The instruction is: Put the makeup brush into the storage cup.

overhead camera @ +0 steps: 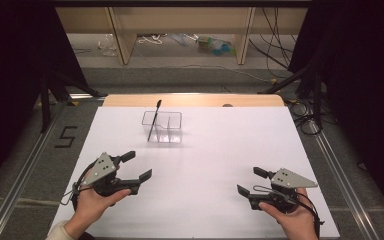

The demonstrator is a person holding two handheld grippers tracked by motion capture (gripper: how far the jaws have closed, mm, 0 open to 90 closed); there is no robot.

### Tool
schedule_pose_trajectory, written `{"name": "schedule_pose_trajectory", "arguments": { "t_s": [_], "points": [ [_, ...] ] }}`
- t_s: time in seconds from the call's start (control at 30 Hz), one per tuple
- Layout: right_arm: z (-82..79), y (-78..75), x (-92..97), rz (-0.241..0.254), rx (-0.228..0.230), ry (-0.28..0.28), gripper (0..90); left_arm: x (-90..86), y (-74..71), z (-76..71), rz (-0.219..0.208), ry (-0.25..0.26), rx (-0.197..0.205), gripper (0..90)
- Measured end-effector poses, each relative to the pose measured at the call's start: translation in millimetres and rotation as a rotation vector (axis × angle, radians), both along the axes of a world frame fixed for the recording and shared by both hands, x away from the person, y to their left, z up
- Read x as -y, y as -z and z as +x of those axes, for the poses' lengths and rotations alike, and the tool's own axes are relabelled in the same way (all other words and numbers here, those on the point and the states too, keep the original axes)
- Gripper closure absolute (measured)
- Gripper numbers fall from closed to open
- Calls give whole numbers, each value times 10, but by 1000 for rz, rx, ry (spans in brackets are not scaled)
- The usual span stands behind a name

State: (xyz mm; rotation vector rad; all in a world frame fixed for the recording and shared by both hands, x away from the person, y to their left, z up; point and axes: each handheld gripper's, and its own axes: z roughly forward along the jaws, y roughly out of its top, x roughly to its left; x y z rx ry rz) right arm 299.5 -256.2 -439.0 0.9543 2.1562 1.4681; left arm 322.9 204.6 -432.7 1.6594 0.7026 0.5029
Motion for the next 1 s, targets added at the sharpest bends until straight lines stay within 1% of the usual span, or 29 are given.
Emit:
{"name": "schedule_pose_trajectory", "arguments": {
  "t_s": [0.1, 0.13, 0.2, 0.23, 0.3, 0.4, 0.43, 0.47, 0.5, 0.53, 0.57, 0.6, 0.7, 0.8, 0.83, 0.87, 0.93, 0.97, 1.0],
  "points": [
    [0, 1, 2, 1, 0, 1, 183, -17, 19, -19, 0, -6, -5, 159],
    [0, 1, 2, 2, 0, 2, 183, -30, 23, -17, 8, -2, 3, 159],
    [0, 2, 1, 2, -2, 1, 183, -41, 29, -20, 9, -8, 1, 159],
    [0, 2, 2, 1, -1, 1, 182, -54, 27, -21, 16, -5, 6, 159],
    [0, 2, 1, 2, -1, 2, 182, -61, 34, -29, 6, -10, -1, 159],
    [2, 4, 3, 2, -1, 3, 182, -86, 40, -39, 17, -7, 5, 159],
    [8, 3, 6, 2, 10, 3, 183, -89, 46, -46, 12, -12, -5, 159],
    [9, 3, 7, 1, 11, 3, 183, -100, 48, -48, 18, -11, -3, 159],
    [3, 2, 4, 4, -2, 2, 183, -112, 49, -50, 23, -10, 1, 159],
    [8, 4, 7, 0, 11, 4, 183, -119, 51, -57, 23, -13, 0, 159],
    [6, 3, 6, 1, 6, 4, 183, -128, 53, -60, 23, -13, -1, 159],
    [8, 3, 7, 0, 12, 4, 182, -133, 57, -65, 22, -17, -6, 159],
    [18, 9, 8, -4, 18, 1, 182, -139, 67, -69, 30, -10, -11, 158],
    [18, 9, 9, -4, 18, 2, 183, -139, 64, -70, 38, -7, -7, 159],
    [19, 9, 11, -2, 16, 2, 182, -137, 66, -70, 36, -9, -10, 158],
    [10, 8, 8, 2, -5, 3, 183, -135, 68, -65, 37, -6, -8, 158],
    [13, 13, 9, 5, -7, 6, 182, -130, 72, -65, 37, -6, -11, 159],
    [24, 17, 16, 1, 16, 11, 183, -128, 74, -65, 38, -4, -13, 159],
    [18, 11, 23, -6, 8, 15, 182, -129, 75, -61, 44, 0, -11, 159]
  ]
}}
